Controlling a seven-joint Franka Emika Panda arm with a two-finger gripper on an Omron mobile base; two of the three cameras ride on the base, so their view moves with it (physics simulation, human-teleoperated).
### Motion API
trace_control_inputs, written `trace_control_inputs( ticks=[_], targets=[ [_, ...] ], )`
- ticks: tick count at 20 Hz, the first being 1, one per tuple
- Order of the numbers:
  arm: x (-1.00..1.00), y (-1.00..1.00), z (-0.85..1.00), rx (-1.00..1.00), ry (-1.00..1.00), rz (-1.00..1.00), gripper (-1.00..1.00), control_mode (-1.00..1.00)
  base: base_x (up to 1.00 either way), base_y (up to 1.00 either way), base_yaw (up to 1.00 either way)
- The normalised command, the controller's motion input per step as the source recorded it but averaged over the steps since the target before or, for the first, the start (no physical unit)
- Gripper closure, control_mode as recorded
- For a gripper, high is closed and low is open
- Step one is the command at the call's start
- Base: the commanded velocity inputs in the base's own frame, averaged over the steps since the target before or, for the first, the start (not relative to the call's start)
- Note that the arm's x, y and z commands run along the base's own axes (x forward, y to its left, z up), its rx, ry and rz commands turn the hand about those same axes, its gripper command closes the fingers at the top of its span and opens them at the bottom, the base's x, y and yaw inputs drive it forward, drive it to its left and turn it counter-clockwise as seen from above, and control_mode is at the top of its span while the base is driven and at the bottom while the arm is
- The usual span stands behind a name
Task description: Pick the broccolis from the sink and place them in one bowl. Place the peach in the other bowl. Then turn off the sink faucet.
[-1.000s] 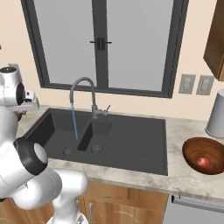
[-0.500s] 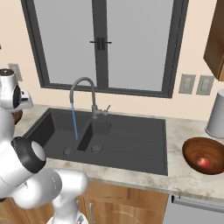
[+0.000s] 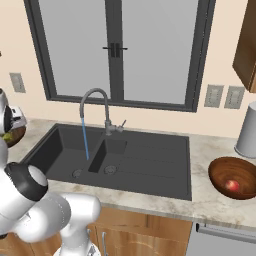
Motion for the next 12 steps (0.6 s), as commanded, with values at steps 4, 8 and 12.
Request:
trace_control_inputs(
  ticks=[4, 8, 12],
  targets=[
    [0.00, 0.38, -0.06, 0.00, 0.00, 0.05, 1.00, -1.00, 0.00, 0.00, 0.00],
    [0.00, 0.41, -0.04, 0.00, 0.00, 0.04, 1.00, -1.00, 0.00, 0.00, 0.00],
    [0.00, 0.37, 0.00, 0.00, 0.00, 0.01, 1.00, -1.00, 0.00, 0.00, 0.00]
  ],
)
